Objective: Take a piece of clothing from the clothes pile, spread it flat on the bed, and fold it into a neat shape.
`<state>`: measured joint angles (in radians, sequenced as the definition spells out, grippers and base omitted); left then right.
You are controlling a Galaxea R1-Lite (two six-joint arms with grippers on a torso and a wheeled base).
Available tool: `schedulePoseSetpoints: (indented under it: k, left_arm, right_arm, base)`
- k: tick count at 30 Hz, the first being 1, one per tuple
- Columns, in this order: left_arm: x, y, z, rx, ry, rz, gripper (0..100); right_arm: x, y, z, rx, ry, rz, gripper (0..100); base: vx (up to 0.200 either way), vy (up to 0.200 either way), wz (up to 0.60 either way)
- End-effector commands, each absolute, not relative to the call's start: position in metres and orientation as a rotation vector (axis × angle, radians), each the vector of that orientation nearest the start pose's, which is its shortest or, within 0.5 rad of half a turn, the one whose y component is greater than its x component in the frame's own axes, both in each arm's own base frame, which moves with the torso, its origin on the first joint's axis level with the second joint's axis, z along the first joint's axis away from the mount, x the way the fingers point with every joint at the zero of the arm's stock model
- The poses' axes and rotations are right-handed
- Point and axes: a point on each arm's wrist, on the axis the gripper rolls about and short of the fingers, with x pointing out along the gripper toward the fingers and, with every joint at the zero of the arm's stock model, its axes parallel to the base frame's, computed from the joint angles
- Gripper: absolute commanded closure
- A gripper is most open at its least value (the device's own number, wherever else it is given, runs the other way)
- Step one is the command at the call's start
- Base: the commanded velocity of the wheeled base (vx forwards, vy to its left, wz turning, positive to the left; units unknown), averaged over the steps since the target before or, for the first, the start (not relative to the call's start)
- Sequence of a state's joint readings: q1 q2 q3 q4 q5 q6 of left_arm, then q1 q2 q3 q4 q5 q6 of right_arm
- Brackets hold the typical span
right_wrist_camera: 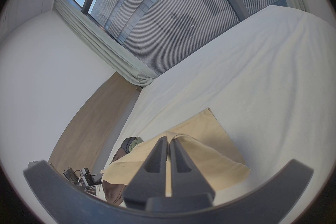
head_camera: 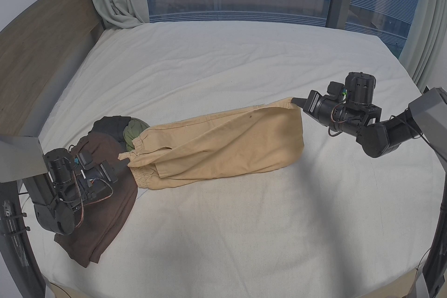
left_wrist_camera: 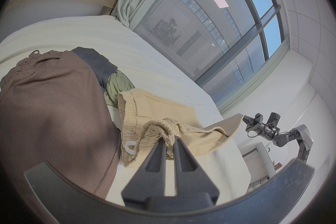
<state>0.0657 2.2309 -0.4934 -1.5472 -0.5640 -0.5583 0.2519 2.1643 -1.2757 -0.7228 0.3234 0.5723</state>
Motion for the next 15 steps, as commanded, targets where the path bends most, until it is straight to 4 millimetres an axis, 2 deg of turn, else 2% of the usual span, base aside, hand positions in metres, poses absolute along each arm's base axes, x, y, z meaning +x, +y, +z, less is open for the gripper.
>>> schedulePoseSetpoints:
  k: [1, 6, 15]
  left_arm:
    - [0.336, 0.007, 0.034, -0.626, 0.297, -0.412, 100]
    - [0.343, 0.001, 0.037, -0.656, 0.277, -0.407, 100]
    - [0.361, 0.001, 0.022, -0.658, 0.259, -0.35, 100]
  right_arm:
    - [0.442, 0.12, 0.132, 0.561, 0.344, 0.503, 100]
    - [0.458, 0.124, 0.123, 0.563, 0.333, 0.505, 100]
    - [0.479, 0.126, 0.104, 0.571, 0.342, 0.494, 100]
  base:
    - [0.0, 0.0, 0.0]
    - [0.0, 0.0, 0.0]
    - [0.0, 0.0, 0.0]
